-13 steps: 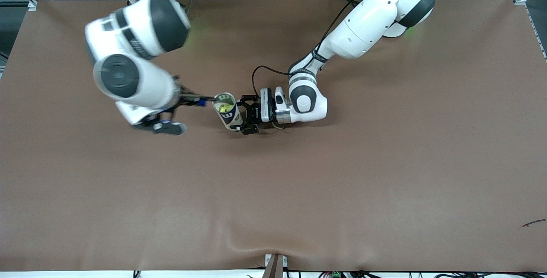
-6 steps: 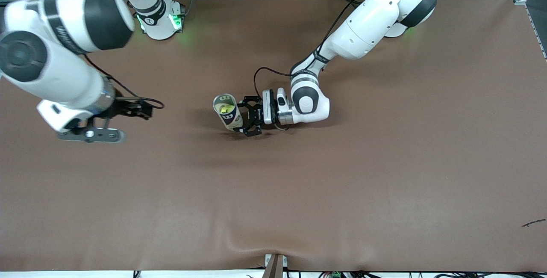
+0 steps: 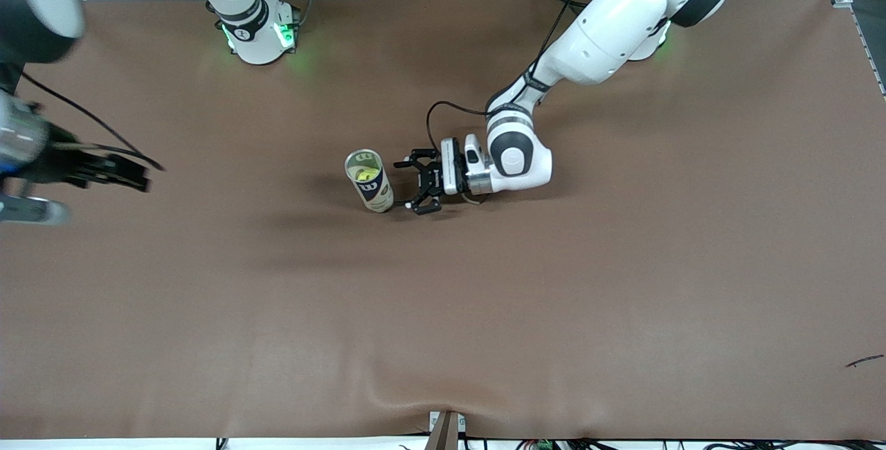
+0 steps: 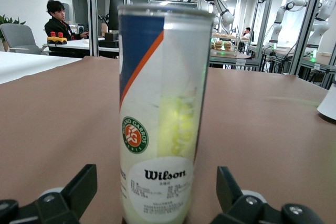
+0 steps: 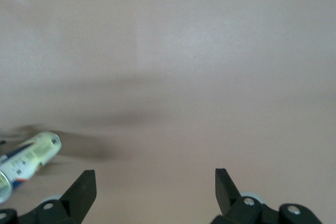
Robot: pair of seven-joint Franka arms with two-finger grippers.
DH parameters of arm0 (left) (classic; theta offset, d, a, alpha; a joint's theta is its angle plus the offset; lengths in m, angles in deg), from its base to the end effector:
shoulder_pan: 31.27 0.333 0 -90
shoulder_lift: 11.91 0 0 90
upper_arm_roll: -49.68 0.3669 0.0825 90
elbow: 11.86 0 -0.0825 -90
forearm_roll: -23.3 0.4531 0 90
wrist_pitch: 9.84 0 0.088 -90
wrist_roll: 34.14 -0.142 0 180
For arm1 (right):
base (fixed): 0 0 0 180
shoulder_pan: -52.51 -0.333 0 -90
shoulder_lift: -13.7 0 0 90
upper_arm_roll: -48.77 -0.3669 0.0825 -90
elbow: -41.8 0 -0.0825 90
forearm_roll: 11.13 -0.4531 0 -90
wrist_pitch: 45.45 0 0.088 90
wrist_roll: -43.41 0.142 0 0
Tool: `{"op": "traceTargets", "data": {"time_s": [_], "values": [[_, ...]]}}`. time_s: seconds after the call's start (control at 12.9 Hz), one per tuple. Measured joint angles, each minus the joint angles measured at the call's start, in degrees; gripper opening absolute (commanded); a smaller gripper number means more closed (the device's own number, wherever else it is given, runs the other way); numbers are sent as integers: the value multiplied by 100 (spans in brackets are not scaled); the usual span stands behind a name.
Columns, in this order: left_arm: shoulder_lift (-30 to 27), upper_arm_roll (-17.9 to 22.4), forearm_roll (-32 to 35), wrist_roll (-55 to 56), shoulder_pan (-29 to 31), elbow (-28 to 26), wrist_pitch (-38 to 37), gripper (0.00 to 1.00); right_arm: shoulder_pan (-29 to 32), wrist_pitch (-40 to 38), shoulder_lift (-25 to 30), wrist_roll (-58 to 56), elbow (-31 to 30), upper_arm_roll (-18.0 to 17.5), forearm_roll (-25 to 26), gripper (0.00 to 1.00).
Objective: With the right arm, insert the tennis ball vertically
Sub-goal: 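Open the left gripper and release the upright can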
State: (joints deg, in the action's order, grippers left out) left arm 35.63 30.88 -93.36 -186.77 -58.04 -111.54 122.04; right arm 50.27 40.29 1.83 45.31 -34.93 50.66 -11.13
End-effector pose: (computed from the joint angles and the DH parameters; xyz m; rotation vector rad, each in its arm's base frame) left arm 0.5147 -0.5585 0.0979 1.4186 -1.2692 1.0823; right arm 0.6879 0.0067 0.6225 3.1326 -0.0415 -0.0778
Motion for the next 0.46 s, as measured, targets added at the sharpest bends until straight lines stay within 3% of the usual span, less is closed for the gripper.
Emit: {"op": "traceTargets", "data": {"time_s": [0.23, 0.46], "values": [[-505, -13, 461, 180, 322, -618, -34, 100, 86, 6, 642, -318, -374, 151, -103, 100], [-813, -11, 1879, 1093, 856, -789, -242, 100, 134, -71, 1030, -343, -622, 160, -285, 100]]}}
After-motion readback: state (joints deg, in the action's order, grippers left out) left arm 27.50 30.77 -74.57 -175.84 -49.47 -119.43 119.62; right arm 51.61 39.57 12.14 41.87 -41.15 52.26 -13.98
